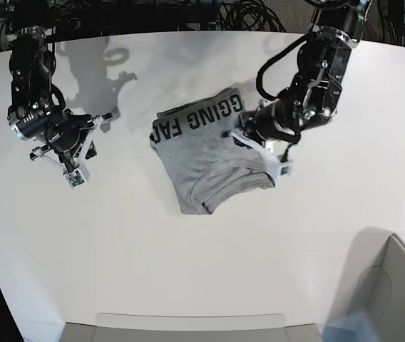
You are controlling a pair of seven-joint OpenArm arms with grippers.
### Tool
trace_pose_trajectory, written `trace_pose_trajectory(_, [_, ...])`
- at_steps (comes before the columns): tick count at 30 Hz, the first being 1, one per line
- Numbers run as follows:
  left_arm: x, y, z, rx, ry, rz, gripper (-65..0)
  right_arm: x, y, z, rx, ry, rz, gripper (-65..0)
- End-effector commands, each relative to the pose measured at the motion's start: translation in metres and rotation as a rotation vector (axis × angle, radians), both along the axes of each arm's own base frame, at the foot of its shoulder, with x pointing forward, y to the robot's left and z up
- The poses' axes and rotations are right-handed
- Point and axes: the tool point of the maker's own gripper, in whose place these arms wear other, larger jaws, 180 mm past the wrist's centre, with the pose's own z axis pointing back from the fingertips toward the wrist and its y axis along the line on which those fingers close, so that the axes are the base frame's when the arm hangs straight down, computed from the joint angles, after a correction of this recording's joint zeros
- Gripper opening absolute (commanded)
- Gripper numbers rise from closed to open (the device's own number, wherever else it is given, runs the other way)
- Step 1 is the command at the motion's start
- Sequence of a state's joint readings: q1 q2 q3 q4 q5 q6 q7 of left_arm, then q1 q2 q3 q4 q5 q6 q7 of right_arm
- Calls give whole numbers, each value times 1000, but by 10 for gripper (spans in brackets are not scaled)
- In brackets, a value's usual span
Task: Fold the T-shirt properly
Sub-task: 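Lower the bundle onto the table and release the right gripper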
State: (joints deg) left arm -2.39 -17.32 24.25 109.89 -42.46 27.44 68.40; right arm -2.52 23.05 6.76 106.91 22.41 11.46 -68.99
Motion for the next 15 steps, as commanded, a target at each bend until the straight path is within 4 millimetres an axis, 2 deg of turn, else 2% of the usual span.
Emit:
trace_pose_trajectory(1, [-7, -17, 6, -21, -6, -57, -650, 12, -5, 6, -2, -25, -11, -650])
trace_pose_trajectory(3, [-27, -42, 0, -21, 16, -159, -650, 21, -10, -1, 8, -2, -37, -650])
trace_pose_trajectory(6, [-62, -74, -9, -11, 51, -309, -650, 27, 5, -14, 28, 38, -12, -650])
trace_pose_trajectory(8, [-76, -83, -16, -3, 72, -359, -650, 21, 20, -26, 24, 77, 36, -650])
trace_pose_trajectory(11, [-71, -72, -32, 28, 111, -317, -650, 9, 51, -38, 8, 120, 148, -650])
trace_pose_trajectory(13, [-56, -50, -47, 56, 150, -228, -650, -3, 68, -48, -1, 153, 214, -650])
trace_pose_trajectory(15, [-35, -24, -54, 67, 157, -110, -650, -14, 82, -55, -8, 178, 268, -650])
